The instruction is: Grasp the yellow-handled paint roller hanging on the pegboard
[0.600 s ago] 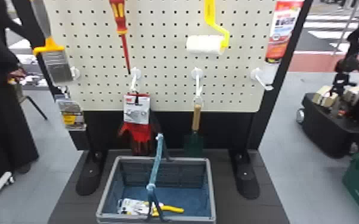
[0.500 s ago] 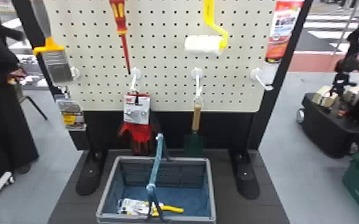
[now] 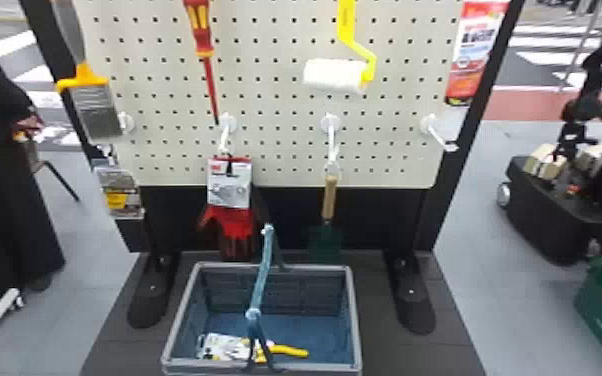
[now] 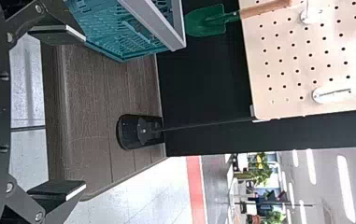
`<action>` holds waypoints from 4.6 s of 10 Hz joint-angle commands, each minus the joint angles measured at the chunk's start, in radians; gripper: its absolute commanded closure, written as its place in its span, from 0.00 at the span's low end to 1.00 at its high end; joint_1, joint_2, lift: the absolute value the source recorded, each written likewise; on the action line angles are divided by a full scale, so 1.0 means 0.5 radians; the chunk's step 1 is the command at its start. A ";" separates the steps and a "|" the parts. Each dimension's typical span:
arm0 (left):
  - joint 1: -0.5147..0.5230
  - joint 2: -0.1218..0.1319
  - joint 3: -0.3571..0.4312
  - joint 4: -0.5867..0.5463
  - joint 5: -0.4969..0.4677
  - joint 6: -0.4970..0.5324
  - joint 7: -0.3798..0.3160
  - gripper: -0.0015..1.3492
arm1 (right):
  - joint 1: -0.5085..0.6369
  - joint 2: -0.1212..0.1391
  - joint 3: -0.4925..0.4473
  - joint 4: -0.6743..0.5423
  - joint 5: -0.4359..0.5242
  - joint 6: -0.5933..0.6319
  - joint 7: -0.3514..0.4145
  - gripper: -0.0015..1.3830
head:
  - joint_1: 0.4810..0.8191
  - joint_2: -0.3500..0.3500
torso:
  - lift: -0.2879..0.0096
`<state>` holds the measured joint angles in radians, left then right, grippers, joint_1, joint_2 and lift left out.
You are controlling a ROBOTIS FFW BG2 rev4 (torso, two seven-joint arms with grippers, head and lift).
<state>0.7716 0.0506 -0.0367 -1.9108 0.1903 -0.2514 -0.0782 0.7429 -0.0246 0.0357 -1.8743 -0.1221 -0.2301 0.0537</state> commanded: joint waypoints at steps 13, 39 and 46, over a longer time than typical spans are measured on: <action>-0.073 0.384 -0.454 -0.069 0.162 -0.025 0.322 0.11 | -0.986 0.051 -0.323 -0.809 0.266 0.868 0.807 0.14 | 0.20 0.50 | 0.63; -0.305 0.430 -0.583 0.039 0.248 0.125 0.270 0.11 | -2.919 -0.316 0.459 0.393 0.039 1.218 1.178 0.37 | 0.20 0.50 | 0.63; -0.292 0.442 -0.583 0.039 0.267 0.122 0.267 0.11 | -2.954 -0.353 0.459 0.388 0.008 1.267 1.178 0.87 | 0.20 0.50 | 0.63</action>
<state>0.6256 0.2715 -0.3283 -1.8912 0.3239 -0.1910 0.0552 -0.7363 -0.2010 0.2654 -1.6797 -0.1166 0.4011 0.6423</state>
